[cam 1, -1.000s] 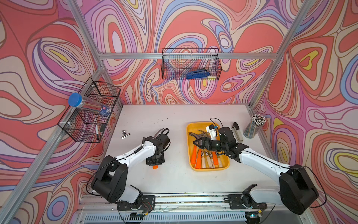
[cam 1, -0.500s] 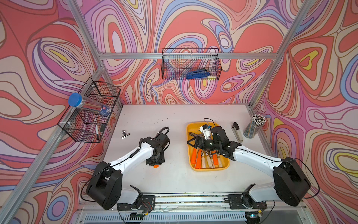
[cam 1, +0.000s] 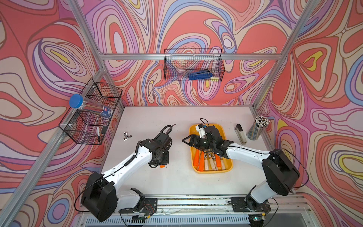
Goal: Put small sickles into storage boxes
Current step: Pick up the sickle at the center of the board.
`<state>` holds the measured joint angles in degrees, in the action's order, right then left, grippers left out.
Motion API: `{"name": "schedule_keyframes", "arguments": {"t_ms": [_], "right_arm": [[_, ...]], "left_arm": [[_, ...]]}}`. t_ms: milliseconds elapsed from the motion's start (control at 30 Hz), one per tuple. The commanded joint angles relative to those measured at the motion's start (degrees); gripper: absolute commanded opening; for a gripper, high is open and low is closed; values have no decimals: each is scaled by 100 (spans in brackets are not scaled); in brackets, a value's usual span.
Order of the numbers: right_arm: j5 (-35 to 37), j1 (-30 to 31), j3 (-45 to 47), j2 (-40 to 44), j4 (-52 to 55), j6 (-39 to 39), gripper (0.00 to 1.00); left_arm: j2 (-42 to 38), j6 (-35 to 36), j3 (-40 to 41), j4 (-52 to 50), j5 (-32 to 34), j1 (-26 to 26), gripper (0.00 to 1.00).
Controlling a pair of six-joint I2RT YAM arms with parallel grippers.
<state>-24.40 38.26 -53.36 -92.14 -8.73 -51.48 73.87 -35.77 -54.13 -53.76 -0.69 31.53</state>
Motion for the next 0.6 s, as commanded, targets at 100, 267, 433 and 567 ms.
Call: {"name": "schedule_keyframes", "arguments": {"t_ms": [100, 267, 433, 567], "right_arm": [[68, 393, -521, -621, -491, -332, 92], [-27, 652, -892, -1289, -831, -578, 90], [-147, 803, -1220, -1806, -1129, -799, 88], [-204, 852, -1455, -2082, -1192, -858, 86]], "left_arm": [[-251, 184, -148, 98, -348, 28, 22], [-363, 244, -195, 132, -463, 33, 23], [-460, 265, -195, 155, -546, 46, 23], [-526, 231, -169, 181, -599, 46, 23]]}}
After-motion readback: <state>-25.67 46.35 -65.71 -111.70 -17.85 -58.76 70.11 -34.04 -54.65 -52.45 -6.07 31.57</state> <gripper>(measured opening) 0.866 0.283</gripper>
